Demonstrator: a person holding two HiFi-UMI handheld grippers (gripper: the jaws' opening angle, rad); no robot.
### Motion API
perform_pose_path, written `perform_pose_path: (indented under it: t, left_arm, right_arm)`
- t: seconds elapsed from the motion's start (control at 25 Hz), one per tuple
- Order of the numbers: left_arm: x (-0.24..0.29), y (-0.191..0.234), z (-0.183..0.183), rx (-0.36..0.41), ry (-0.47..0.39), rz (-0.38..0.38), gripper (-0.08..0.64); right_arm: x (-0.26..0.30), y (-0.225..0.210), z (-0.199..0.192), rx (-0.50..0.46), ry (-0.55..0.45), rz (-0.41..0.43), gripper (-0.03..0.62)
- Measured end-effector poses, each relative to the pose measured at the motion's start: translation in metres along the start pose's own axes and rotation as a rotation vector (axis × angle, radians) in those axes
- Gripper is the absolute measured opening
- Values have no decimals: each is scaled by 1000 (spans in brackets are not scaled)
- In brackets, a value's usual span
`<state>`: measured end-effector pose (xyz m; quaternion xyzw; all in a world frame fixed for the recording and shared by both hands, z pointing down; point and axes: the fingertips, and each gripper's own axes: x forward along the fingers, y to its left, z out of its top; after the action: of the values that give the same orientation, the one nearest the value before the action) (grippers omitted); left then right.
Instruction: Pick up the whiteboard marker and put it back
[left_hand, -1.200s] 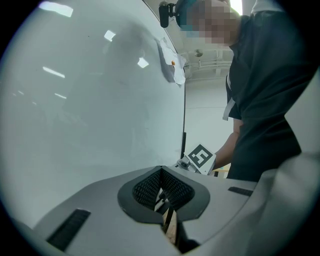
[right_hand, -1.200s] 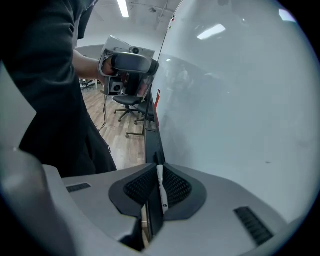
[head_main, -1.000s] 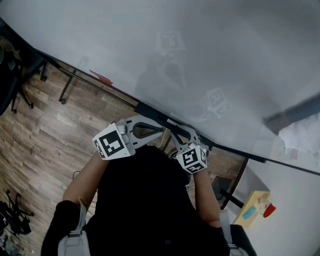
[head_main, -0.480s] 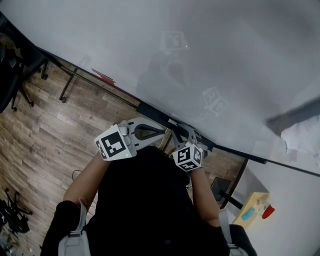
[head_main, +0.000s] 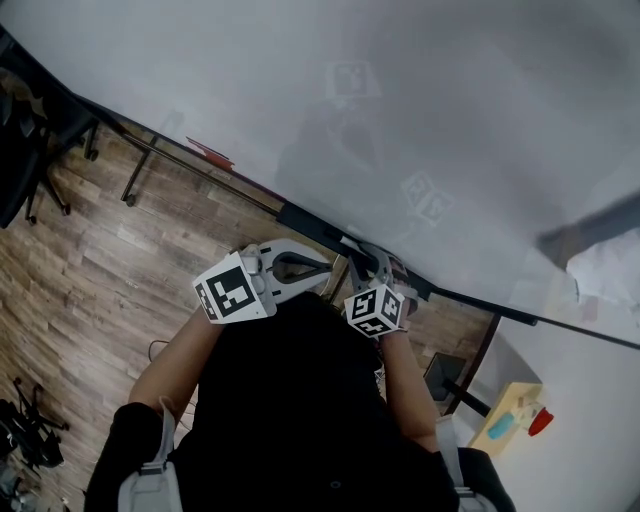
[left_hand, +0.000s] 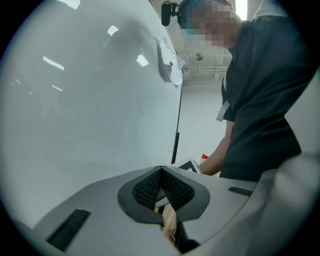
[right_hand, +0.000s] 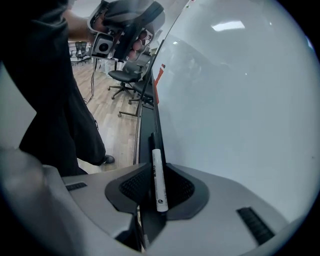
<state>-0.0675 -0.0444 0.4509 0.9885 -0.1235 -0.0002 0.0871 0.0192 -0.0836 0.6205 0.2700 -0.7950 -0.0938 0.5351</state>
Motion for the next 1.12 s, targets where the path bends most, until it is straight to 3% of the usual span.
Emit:
perform_pose_path:
  t: [1.12]
  left_arm:
    - [-10,-14,-10,-26,-7,16,12]
  right_arm:
    - [17,0,-4,-58,85,-80,78]
